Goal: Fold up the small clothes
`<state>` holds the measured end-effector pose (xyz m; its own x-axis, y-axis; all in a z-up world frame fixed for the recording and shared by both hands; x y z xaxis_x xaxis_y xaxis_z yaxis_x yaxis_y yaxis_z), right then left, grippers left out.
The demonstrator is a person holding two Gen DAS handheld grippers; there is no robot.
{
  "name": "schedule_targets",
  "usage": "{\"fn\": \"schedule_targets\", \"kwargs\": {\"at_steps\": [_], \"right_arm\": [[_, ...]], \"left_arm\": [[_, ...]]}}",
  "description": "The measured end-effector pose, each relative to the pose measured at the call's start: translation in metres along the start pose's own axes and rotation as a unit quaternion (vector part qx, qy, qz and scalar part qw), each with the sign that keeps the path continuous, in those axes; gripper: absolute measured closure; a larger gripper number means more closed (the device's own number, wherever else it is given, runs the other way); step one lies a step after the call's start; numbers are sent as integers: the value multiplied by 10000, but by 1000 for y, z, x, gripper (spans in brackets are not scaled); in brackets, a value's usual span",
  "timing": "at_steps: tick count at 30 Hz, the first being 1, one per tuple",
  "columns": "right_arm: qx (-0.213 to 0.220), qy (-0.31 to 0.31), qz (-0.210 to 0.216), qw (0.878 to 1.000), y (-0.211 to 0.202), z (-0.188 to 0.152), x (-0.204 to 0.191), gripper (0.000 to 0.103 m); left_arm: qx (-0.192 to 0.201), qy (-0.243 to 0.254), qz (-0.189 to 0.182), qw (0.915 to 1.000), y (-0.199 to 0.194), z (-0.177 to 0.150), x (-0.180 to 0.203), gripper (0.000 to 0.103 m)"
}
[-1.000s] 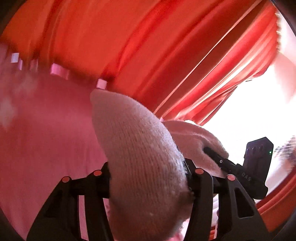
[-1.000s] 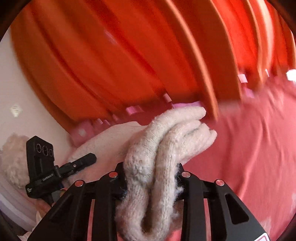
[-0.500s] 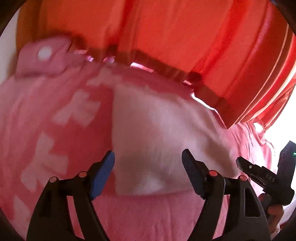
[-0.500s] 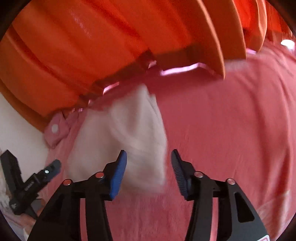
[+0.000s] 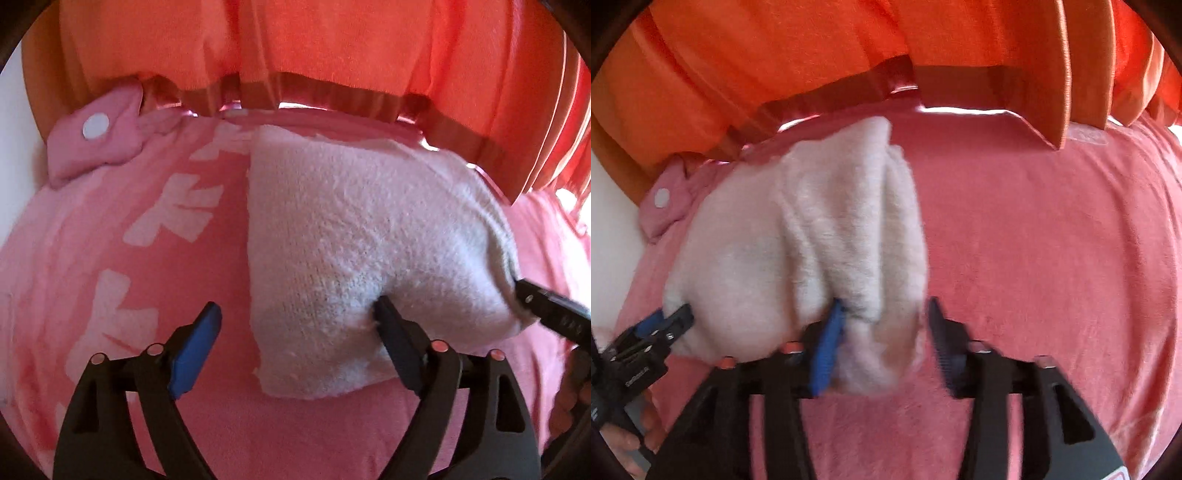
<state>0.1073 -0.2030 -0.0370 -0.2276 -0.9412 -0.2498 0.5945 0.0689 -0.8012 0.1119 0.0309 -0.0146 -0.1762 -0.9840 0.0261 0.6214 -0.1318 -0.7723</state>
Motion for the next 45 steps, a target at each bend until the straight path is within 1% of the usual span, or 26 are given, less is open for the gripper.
{"fn": "schedule_targets", "kwargs": {"at_steps": [2,4,5,6,8,10,11,13,15,16,20,22,26,29,35,43,45], "right_arm": [[39,138,73,9999,-5,0,3,50],[346,59,-44,9994,-22,-2,-1,50],[547,-70,-184,9983,-32,-5,-6,50],[844,-269,-386,9953,-48,-10,-13,47],[1162,-481,-565,9905,-65,-19,-22,44],[1383,-622,-684,9861,-78,-36,-30,27],[1418,-670,-720,9850,-81,-43,-32,25],[1344,-824,-822,9841,-82,-62,-37,23],[1203,-958,-965,9834,-80,-78,-39,22],[1167,-995,-1022,9829,-77,-83,-40,21],[1089,-1060,-1219,9808,-74,-97,-37,20],[1042,-927,-1163,9834,-75,-102,-34,17],[887,-546,-987,9897,-70,-110,-29,17],[830,-434,-1034,9902,-65,-112,-27,17],[903,-654,-1172,9868,-62,-115,-33,17],[915,-884,-1203,9846,-55,-118,-45,17],[921,-907,-1246,9837,-54,-119,-47,17]], "left_arm": [[20,-10,26,10000,-1,-1,0,19],[57,-124,-7,9999,-6,-2,-1,19],[99,-138,0,9999,-12,-4,-1,19],[157,-80,38,9998,-19,-7,1,20],[291,102,196,9993,-32,-12,8,19],[420,220,296,9984,-43,-21,13,13],[471,252,339,9980,-50,-29,16,12],[489,272,364,9978,-57,-42,19,9],[455,272,396,9978,-60,-56,23,9],[430,258,443,9978,-61,-63,24,9],[391,198,704,9966,-62,-83,26,9],[419,131,752,9962,-63,-88,27,9],[400,-15,691,9968,-64,-96,28,9],[405,-60,764,9962,-63,-99,29,9],[424,-113,765,9961,-59,-101,31,9],[414,-133,762,9961,-53,-101,33,9],[426,-136,828,9956,-51,-101,33,9]]}}
Point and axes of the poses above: each gripper's, at about its wrist camera, not at the fingertips, and y roughly the way its jaws point, x to its right, z to its top, the point moved 3 cm from there along y, roughly the way its jaws point, and after that the axes turned 1 degree about -z, right-handed, at the moved point
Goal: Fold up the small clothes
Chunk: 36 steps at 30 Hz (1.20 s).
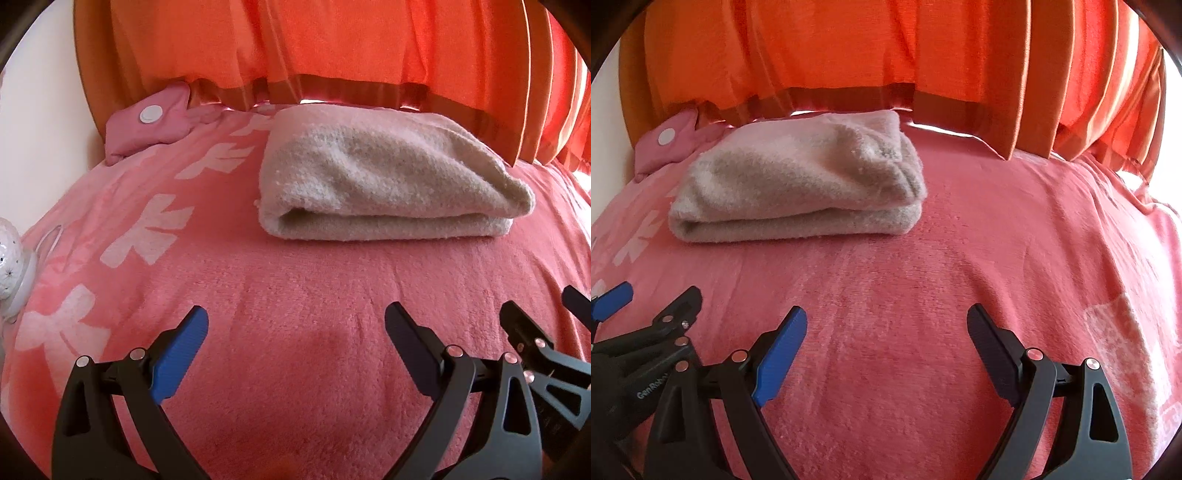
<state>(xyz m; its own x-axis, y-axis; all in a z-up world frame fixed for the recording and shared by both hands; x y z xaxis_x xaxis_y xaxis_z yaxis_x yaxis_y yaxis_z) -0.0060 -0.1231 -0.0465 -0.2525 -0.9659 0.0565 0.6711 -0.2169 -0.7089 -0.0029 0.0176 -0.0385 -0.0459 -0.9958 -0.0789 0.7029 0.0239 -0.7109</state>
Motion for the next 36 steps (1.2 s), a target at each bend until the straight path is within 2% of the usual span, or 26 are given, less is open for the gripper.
{"fn": "schedule_targets", "kwargs": {"at_steps": [14,36], "right_arm": [[-14,-112,-92,9999,2,-2,-8,17],[-98,1,-120,9999,7,-6,-8,17]], "left_arm": [[-127,-74,168,9997,12,-4,-1,9],[-76,-14,241,9997,13,-6,-1,11]]}}
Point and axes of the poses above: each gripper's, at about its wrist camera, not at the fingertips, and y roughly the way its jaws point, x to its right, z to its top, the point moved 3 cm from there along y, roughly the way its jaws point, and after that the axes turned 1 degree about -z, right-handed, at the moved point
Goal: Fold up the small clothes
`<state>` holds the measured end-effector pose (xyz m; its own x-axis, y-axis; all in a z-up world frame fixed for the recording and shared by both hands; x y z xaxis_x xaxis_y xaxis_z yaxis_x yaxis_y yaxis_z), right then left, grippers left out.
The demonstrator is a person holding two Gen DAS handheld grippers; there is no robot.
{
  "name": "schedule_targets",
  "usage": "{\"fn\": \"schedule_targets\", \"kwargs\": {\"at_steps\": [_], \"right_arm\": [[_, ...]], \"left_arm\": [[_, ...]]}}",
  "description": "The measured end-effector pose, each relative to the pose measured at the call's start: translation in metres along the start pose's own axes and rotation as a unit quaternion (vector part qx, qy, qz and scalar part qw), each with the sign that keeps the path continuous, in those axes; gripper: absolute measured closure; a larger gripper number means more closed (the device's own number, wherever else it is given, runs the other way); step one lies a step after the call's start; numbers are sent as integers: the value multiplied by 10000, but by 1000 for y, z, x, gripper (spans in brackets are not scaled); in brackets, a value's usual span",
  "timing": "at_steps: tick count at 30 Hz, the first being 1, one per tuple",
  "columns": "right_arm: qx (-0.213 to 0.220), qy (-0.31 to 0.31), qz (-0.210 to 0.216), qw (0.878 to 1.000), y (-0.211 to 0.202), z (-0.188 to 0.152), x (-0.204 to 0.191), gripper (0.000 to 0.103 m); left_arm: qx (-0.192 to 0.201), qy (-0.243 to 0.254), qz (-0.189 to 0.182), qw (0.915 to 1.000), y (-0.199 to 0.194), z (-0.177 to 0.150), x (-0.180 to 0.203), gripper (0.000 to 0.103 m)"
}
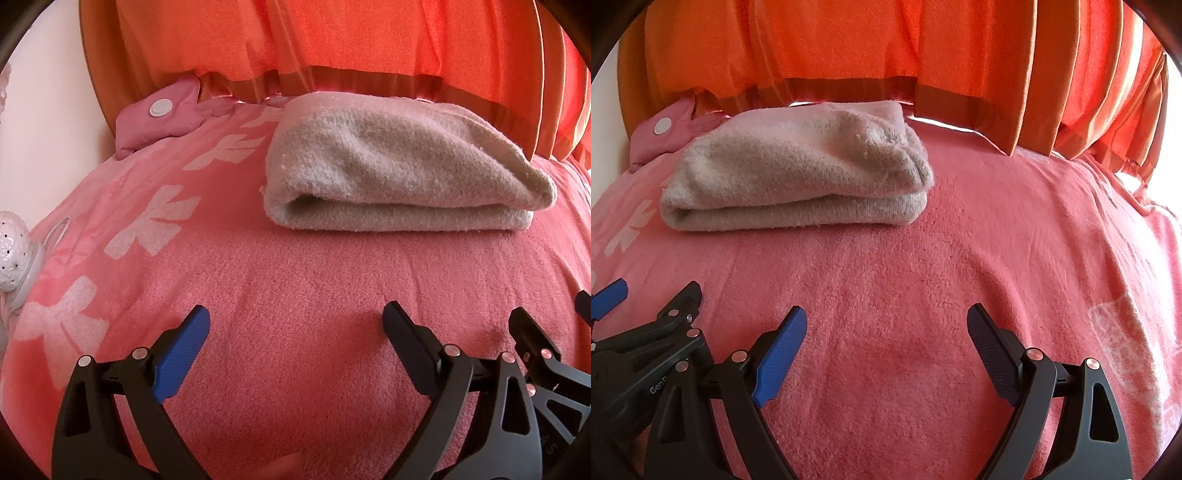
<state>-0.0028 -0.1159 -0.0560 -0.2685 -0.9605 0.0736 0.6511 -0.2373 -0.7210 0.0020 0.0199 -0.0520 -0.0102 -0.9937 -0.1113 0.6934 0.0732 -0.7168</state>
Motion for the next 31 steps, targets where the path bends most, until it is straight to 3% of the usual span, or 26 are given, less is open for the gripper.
{"fn": "schedule_targets", "kwargs": {"at_steps": [31], "right_arm": [[-24,165,100,9998,5,-1,3,17]], "left_arm": [[-54,-106,-49,9999,3,0,0,15]]}}
Point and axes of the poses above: each gripper's, at about its wrist camera, not at the fingertips, and y roughly the way its jaws point, x to its right, z to its top, the point moved 3 cm from there along y, roughly the way its jaws point, and after that the axes turned 1 degree about -z, right-handed, at the moved point
